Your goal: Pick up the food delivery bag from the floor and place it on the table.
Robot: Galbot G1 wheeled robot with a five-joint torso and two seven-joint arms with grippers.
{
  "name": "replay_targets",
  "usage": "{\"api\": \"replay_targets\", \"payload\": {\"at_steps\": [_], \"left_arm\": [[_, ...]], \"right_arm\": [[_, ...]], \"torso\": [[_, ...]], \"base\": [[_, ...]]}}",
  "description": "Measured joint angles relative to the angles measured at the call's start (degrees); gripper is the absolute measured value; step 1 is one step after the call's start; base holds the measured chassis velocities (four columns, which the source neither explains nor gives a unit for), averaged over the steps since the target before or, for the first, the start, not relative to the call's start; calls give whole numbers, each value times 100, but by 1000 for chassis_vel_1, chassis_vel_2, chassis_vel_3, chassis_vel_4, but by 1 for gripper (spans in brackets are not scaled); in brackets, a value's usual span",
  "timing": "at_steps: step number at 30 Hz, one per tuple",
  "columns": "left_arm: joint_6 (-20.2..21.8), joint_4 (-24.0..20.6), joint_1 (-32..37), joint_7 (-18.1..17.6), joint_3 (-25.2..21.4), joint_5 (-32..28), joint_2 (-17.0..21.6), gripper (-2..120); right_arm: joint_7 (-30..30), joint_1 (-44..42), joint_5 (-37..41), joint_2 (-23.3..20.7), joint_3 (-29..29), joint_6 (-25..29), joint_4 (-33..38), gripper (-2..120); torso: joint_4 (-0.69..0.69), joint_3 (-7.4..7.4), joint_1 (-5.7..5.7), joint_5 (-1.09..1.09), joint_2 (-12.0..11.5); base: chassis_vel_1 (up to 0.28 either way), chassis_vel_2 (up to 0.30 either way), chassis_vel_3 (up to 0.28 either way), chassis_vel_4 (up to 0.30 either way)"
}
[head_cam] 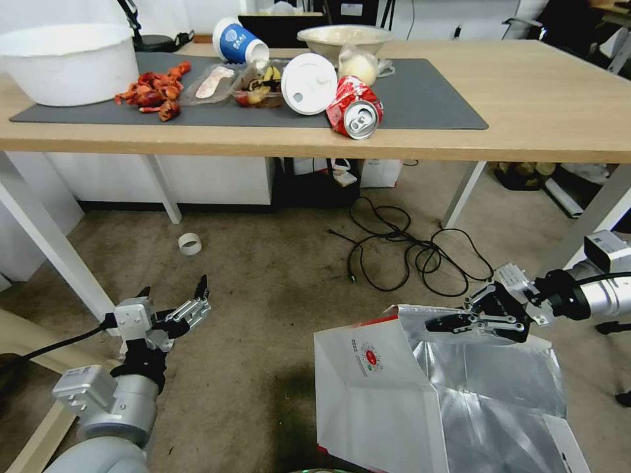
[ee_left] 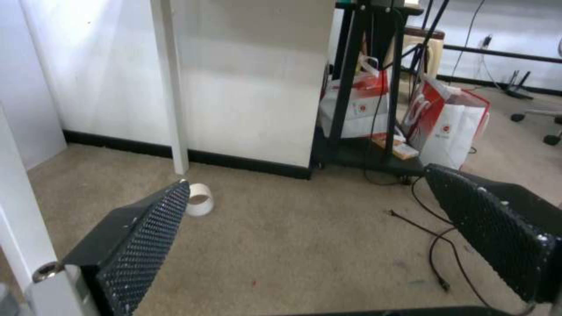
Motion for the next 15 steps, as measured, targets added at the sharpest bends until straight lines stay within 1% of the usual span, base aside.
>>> {"api": "replay_targets", "payload": {"at_steps": [15], "left_arm": [[9,0,-1,-5,-3,-3,3,100]], "right_arm": [[-29,7,-3,-2,-5,0,-5,0]], "torso": [[0,74,7,0,79]], "base": [[0,0,0,0]]}}
